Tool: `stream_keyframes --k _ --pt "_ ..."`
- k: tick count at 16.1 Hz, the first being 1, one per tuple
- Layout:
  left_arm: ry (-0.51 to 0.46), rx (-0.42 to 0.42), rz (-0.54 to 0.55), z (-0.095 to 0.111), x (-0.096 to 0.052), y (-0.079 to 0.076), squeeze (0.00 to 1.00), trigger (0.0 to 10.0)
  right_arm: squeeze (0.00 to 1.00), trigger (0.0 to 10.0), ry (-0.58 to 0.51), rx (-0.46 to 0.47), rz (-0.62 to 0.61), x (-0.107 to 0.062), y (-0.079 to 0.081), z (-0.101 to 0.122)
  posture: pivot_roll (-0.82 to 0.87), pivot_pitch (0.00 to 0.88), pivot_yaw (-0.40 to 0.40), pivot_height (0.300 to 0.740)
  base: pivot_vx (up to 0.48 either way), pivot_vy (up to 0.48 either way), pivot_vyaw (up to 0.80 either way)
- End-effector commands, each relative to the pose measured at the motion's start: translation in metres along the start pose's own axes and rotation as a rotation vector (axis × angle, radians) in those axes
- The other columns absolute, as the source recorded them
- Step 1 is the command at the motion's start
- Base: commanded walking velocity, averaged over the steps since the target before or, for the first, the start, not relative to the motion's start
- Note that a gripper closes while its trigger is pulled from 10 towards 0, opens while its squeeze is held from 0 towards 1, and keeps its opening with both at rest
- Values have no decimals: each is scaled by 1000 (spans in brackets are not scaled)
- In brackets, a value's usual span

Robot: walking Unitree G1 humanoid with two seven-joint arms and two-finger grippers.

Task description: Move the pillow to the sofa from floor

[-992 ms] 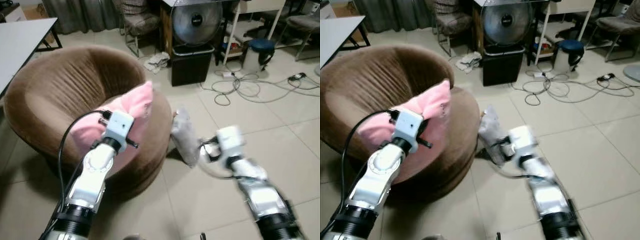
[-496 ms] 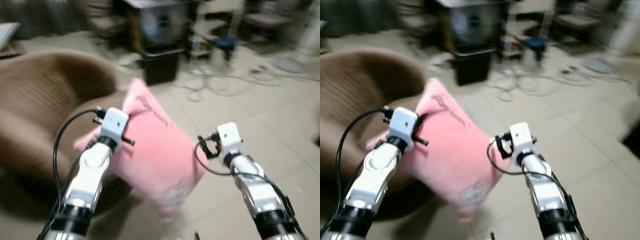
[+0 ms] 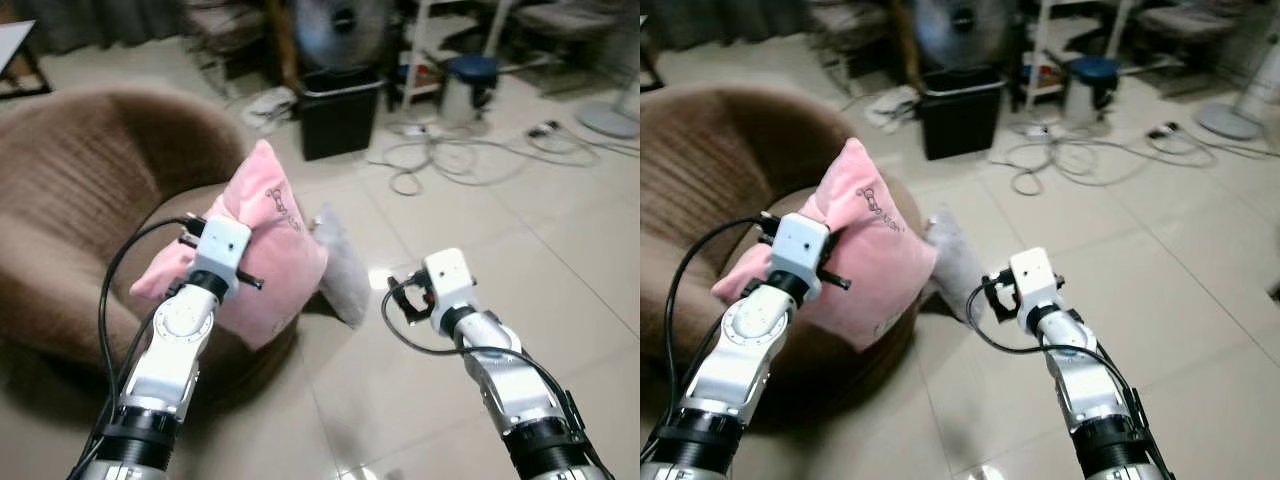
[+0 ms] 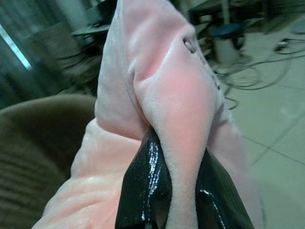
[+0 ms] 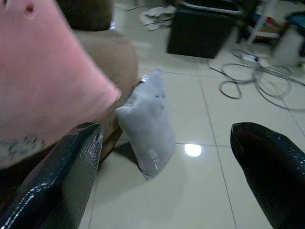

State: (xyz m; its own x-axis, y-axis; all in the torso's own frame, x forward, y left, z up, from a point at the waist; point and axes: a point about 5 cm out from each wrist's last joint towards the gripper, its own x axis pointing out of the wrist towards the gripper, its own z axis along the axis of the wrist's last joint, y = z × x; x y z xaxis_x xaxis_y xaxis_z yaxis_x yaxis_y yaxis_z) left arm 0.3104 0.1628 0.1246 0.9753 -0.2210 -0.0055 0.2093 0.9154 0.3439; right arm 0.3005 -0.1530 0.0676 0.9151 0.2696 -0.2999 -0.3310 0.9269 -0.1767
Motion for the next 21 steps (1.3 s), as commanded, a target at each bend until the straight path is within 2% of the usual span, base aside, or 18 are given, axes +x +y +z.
stream_keyframes --k 1,5,8,11,16,18,20,21 --pt "-14 3 42 4 0 10 0 10000 0 10000 -11 -20 29 1 5 2 93 0 25 740 401 0 800" --pt "-3 15 58 2 -2 13 0 10000 0 10000 -4 -15 29 2 5 1 102 0 20 740 410 0 783" --pt "-1 26 61 1 -3 16 0 10000 0 10000 -2 27 18 2 3 -1 106 0 22 740 409 0 0" --pt "5 33 68 0 -4 18 0 10000 0 10000 8 -5 67 1 9 -4 110 0 21 740 414 0 533" --pt "7 44 61 0 -5 18 0 10000 0 10000 7 1 82 2 14 -4 110 0 25 740 411 0 800" --pt "6 48 55 0 -4 18 0 10000 0 10000 11 11 66 2 13 -6 106 0 31 740 412 0 0" --pt "-13 45 1 2 -1 11 0 10000 0 10000 21 29 25 2 9 -9 106 0 31 740 409 0 0" --pt "-44 47 -74 8 3 3 0 10000 0 10000 18 31 17 3 8 -7 103 0 36 740 394 0 0"
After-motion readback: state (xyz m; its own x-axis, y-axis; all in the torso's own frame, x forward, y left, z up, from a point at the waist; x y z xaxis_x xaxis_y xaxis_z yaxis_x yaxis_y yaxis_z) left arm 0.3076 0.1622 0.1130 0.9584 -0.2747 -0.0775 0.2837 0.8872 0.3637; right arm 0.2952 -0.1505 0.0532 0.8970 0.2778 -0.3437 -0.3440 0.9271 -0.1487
